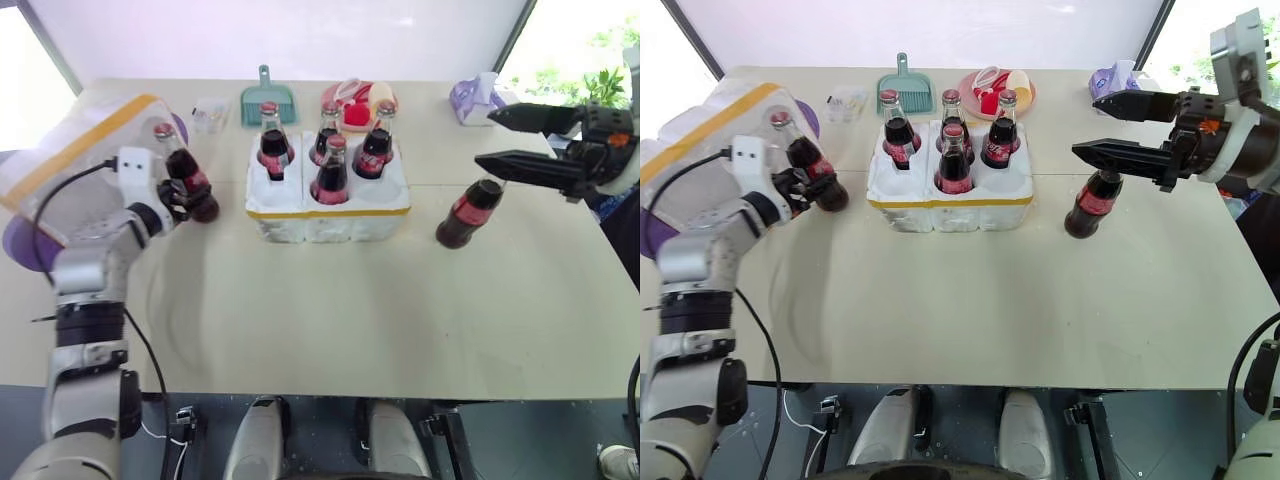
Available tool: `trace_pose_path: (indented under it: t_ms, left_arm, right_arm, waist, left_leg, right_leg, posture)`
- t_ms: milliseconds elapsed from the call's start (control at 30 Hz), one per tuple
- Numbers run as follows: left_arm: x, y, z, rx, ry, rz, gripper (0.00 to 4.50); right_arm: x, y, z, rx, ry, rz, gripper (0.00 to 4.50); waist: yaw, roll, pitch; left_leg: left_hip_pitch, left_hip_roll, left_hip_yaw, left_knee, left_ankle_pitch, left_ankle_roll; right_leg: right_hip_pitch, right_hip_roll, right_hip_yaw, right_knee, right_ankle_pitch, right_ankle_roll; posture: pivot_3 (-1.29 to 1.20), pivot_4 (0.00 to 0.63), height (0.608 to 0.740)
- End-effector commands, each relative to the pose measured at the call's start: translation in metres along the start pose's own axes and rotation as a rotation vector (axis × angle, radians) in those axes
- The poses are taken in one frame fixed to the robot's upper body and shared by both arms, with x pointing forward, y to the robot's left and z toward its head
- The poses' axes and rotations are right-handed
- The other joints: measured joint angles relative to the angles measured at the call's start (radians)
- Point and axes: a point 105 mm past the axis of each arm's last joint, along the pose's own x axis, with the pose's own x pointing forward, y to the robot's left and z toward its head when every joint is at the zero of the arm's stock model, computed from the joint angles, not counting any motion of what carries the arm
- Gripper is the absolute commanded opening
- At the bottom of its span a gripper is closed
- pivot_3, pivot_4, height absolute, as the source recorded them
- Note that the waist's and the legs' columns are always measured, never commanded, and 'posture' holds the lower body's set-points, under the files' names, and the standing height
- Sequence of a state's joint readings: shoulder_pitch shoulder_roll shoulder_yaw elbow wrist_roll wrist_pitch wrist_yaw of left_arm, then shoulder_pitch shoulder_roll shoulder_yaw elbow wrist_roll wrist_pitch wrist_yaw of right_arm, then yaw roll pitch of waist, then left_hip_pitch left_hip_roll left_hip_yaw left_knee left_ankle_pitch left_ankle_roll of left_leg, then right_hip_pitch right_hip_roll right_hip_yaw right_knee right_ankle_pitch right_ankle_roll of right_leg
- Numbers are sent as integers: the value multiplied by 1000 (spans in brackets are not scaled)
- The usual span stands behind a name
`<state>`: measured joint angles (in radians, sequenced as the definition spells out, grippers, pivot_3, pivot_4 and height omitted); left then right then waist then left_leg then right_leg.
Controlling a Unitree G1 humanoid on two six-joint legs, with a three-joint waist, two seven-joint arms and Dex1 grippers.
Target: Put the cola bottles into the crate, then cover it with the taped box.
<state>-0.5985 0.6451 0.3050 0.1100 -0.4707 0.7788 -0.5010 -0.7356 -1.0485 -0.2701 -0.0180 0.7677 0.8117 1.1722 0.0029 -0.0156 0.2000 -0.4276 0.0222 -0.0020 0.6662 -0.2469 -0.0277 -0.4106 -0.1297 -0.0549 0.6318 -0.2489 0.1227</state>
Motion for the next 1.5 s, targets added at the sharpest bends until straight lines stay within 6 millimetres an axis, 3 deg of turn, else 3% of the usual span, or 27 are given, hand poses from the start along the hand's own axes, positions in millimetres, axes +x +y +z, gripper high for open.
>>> trace_pose_path:
  t_ms: [33,167,300,433,567,800,1000,1100,1133,1333,1433,1500]
  left_arm:
    - [-35,-36,67,70,-137,-216,2744]
    - [-41,-61,91,84,-140,-347,2744]
    - [-25,-87,104,70,-171,-433,2744]
    - [1,-110,89,116,-132,-480,2744]
    - [21,-117,71,127,-87,-494,2744]
    - [32,-118,39,246,-13,-481,2744]
    - [45,-131,8,206,15,-473,2744]
    - [49,-127,6,171,2,-438,4166]
    - [49,-124,9,170,-8,-425,4413]
    - [21,-110,59,111,-156,-452,4413]
    - [-17,-111,95,74,-241,-570,4413]
    - [-42,-117,106,73,-253,-666,4413]
  right_arm:
    - [-5,3,14,-56,-23,-9,4500]
    - [-3,2,12,-54,-25,-12,4500]
    - [-1,2,10,-52,-26,-13,4500]
    - [0,3,9,-51,-26,-17,4500]
    - [-3,4,10,-52,-23,-28,4500]
    - [-6,3,7,-44,-23,-53,4500]
    - [-3,2,2,-39,-23,-57,4500]
    - [-2,2,1,-43,-17,-58,4500]
    - [-3,0,2,-46,-16,-63,4500]
    - [-33,-6,5,-45,21,-146,4500]
    - [-64,7,-6,5,64,-172,4500]
    - [-79,16,-19,50,93,-213,4500]
  waist:
    - [1,0,0]
    - [19,0,0]
    - [17,0,0]
    - [9,0,0]
    - [-2,0,0]
    - [3,0,0]
    - [10,0,0]
    - [12,0,0]
    - [11,0,0]
    - [7,0,0]
    - [14,-1,0]
    - [13,-1,0]
  left_leg:
    - [0,0,0,0,0,0]
    - [1,0,-1,1,0,0]
    - [1,-1,-1,1,0,0]
    - [2,-1,0,1,0,0]
    - [1,0,0,0,0,0]
    - [1,0,0,0,0,0]
    - [1,0,0,1,0,0]
    - [1,0,0,1,0,0]
    - [1,0,0,1,0,0]
    - [1,0,0,0,0,0]
    - [1,0,0,0,0,0]
    - [0,0,-2,0,0,0]
  right_leg:
    - [0,0,0,0,0,0]
    - [2,0,-1,0,0,0]
    - [3,0,-1,0,0,0]
    - [3,0,0,0,0,0]
    - [1,1,0,0,0,0]
    - [1,1,0,0,0,0]
    - [2,1,0,0,0,0]
    - [2,1,0,0,0,0]
    - [2,1,0,0,0,0]
    - [1,1,0,0,0,0]
    - [2,1,0,0,0,0]
    - [3,1,-1,-1,0,0]
  posture:
    - [0,150,736]
    - [0,150,736]
    - [0,150,736]
    - [0,150,736]
    - [0,150,736]
    - [0,150,736]
    - [0,150,736]
    - [0,150,736]
    - [0,150,736]
    - [0,150,736]
    - [0,150,736]
    - [0,150,736]
